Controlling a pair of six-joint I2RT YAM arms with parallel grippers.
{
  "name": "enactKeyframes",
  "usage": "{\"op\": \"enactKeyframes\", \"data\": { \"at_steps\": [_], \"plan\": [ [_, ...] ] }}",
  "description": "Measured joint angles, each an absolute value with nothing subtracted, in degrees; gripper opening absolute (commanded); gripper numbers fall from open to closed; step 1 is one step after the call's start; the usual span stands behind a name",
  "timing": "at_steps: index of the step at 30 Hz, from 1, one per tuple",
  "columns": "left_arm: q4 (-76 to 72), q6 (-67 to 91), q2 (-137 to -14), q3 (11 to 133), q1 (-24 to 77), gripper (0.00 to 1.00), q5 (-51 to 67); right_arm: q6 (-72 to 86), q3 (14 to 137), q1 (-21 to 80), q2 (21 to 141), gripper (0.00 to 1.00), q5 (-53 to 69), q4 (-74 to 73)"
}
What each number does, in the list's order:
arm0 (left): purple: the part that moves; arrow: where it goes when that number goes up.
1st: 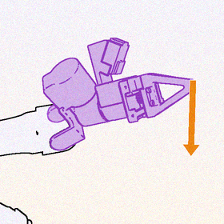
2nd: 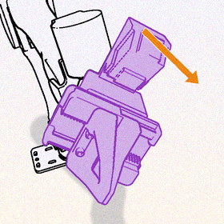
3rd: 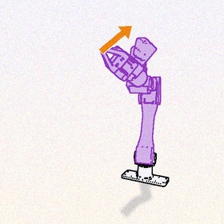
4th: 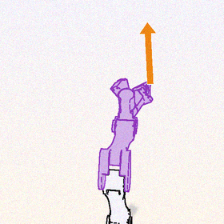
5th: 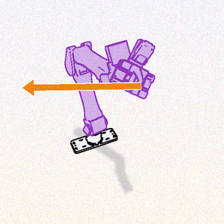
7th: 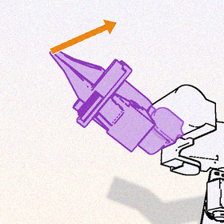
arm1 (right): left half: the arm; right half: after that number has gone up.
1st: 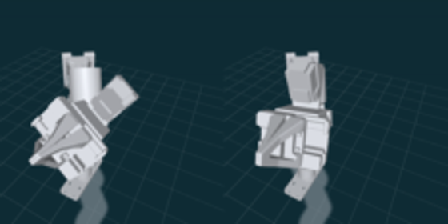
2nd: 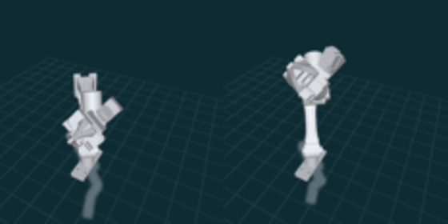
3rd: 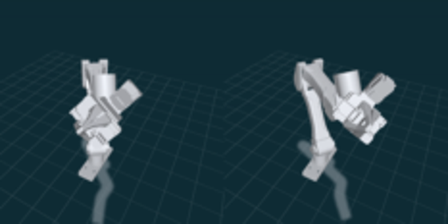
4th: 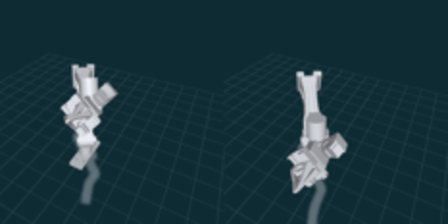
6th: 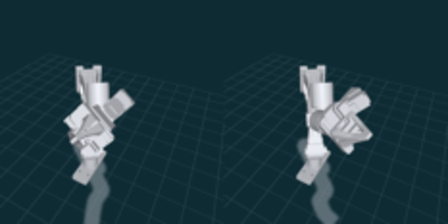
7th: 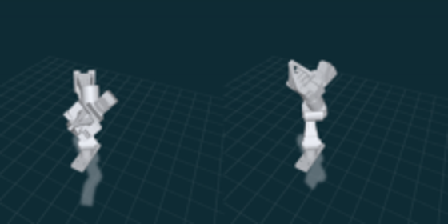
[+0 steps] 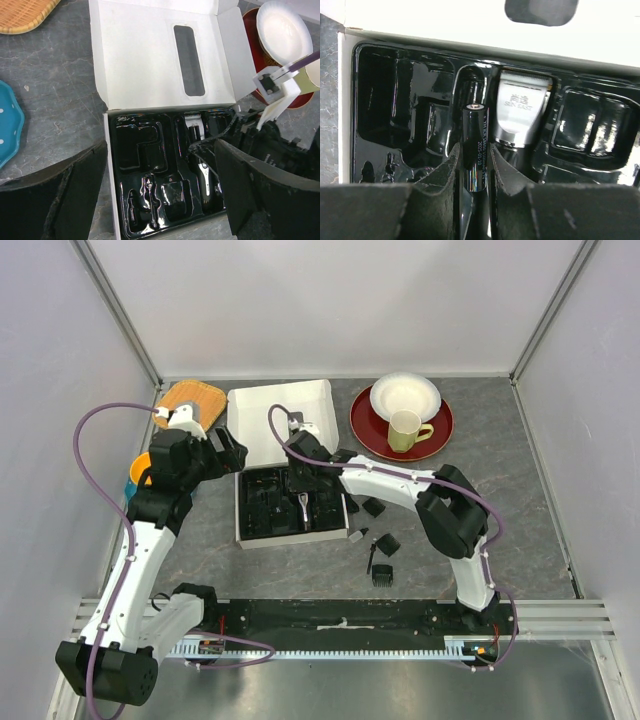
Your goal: Sort the hair-cutting tools
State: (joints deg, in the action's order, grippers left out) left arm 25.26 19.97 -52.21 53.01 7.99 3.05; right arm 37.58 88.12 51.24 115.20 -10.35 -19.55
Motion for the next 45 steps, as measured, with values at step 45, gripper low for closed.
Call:
{"op": "enactKeyframes", "data": {
  "at_steps": [45],
  "plan": [
    [25.7, 20.1, -52.2, 53.0, 8.0, 0.93, 1.5, 42.4, 92.0, 56.2, 120.6, 0.44, -21.0, -16.8]
  ]
}}
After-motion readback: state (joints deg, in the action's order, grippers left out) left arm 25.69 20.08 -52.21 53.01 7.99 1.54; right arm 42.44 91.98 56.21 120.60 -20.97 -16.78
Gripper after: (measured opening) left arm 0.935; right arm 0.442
